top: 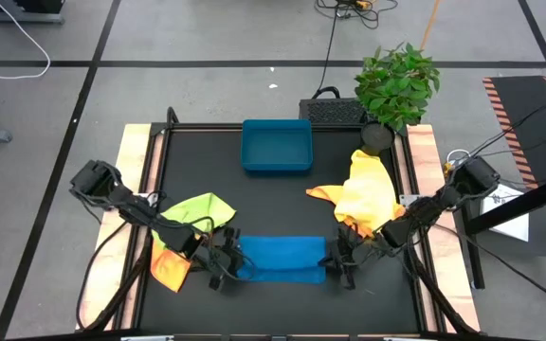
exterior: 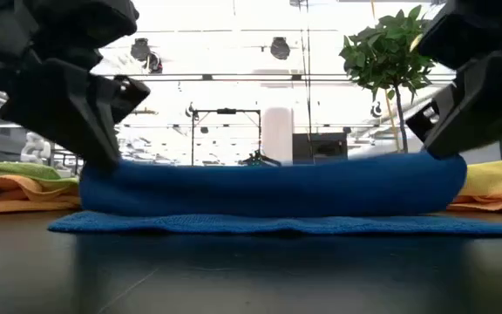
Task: Fold microfiber towels
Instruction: Fold the blue microfiber cloth
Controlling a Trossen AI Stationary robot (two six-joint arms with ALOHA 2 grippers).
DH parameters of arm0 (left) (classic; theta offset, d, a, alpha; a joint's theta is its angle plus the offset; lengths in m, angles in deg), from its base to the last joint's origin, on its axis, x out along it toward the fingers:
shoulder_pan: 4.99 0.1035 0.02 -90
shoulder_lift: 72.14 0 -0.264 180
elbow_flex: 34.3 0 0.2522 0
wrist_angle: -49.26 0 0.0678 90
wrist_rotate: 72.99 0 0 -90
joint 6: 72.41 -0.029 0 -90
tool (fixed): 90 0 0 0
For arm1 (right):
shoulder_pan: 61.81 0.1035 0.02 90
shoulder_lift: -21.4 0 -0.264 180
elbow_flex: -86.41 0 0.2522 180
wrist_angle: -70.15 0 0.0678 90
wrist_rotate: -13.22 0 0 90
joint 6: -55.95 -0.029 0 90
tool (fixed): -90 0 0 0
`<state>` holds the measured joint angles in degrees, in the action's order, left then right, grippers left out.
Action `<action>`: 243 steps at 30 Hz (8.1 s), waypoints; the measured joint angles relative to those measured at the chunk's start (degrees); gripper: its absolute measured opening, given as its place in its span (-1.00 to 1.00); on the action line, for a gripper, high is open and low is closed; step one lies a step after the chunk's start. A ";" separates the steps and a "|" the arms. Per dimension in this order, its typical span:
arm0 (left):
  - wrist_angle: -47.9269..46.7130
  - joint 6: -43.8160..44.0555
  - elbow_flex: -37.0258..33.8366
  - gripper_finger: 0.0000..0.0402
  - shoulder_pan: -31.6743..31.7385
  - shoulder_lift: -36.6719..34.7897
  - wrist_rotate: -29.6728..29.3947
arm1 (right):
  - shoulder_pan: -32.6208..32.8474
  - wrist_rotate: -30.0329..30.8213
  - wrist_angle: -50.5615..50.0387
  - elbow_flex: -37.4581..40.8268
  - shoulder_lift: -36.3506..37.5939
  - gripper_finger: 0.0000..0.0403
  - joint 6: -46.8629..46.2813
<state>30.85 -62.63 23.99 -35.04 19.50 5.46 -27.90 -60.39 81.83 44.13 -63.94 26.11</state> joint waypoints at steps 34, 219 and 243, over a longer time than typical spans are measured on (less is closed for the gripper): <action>14.94 -0.81 0.09 -0.38 2.12 3.01 2.45 | 2.71 9.59 1.86 0.00 -0.92 -0.41 -3.51; 24.36 20.80 0.14 -0.38 -0.64 15.54 -1.28 | -11.11 2.35 -18.78 0.04 1.55 -0.55 16.06; 11.51 13.40 -0.01 -0.38 9.35 0.89 -2.11 | 3.45 -10.65 -5.46 0.04 2.63 -0.55 3.77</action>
<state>42.36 -49.23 23.98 -25.70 20.39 3.35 -24.45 -71.04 76.37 44.18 -61.31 29.88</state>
